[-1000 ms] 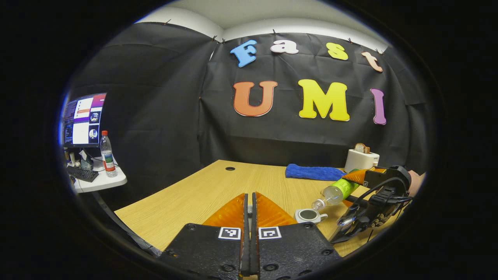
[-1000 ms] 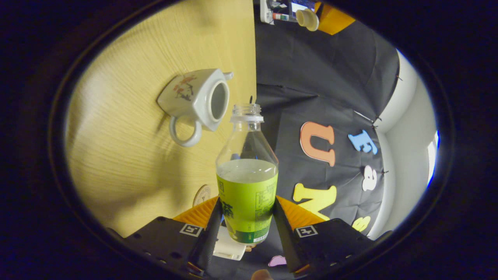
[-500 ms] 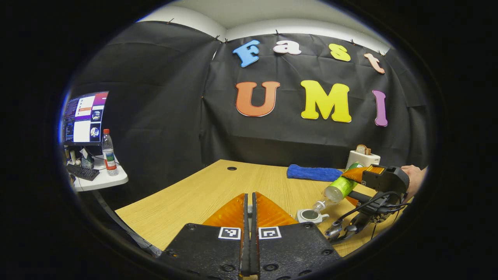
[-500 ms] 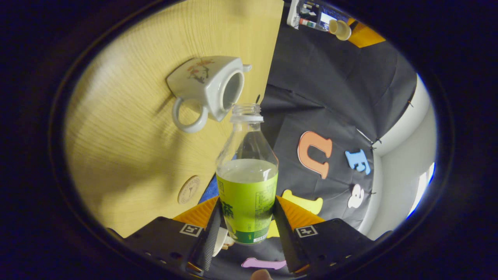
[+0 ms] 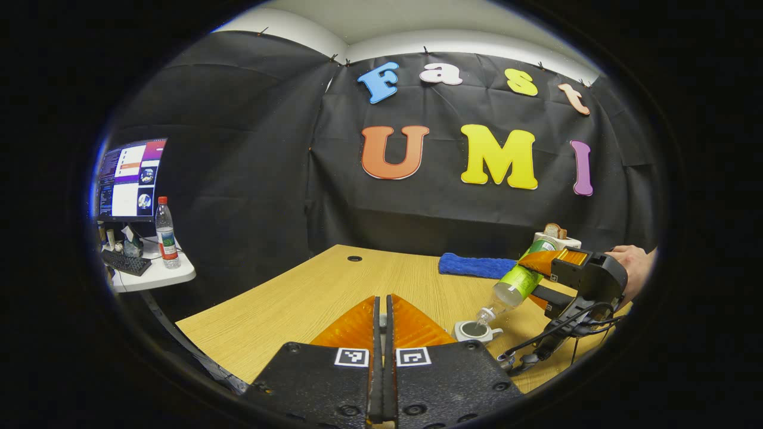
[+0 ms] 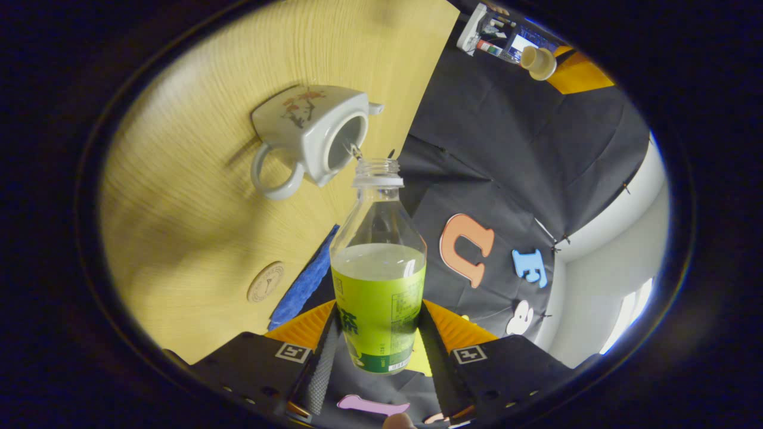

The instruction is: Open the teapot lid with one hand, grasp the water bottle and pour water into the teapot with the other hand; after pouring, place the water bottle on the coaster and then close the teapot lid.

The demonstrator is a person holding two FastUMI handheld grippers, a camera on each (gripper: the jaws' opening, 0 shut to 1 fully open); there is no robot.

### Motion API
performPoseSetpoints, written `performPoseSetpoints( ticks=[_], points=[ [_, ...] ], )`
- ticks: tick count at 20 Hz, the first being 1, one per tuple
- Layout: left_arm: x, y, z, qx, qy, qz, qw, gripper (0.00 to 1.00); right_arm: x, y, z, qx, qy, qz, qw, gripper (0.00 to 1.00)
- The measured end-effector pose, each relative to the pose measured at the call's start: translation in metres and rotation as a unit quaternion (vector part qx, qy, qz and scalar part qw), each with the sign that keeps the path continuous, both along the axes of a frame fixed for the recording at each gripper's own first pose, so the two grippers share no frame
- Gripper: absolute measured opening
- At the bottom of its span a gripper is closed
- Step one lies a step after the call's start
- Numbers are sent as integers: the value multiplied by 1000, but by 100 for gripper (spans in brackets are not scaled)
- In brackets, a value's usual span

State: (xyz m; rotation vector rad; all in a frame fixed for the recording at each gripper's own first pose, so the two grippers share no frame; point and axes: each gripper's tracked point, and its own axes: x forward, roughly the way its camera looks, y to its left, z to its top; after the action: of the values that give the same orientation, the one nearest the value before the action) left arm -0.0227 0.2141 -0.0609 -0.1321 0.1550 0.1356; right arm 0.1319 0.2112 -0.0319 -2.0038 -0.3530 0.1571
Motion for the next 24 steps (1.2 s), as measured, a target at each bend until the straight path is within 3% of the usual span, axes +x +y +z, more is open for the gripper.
performPoseSetpoints(
  ticks=[12,24],
  points=[
    [-1,1,0,0,-1,-2,1000,2,-2,4,9,-45,-24,5,999,72],
    [-1,2,1,0,-1,-3,1000,2,-3,12,11,-33,-27,18,999,71]
  ],
)
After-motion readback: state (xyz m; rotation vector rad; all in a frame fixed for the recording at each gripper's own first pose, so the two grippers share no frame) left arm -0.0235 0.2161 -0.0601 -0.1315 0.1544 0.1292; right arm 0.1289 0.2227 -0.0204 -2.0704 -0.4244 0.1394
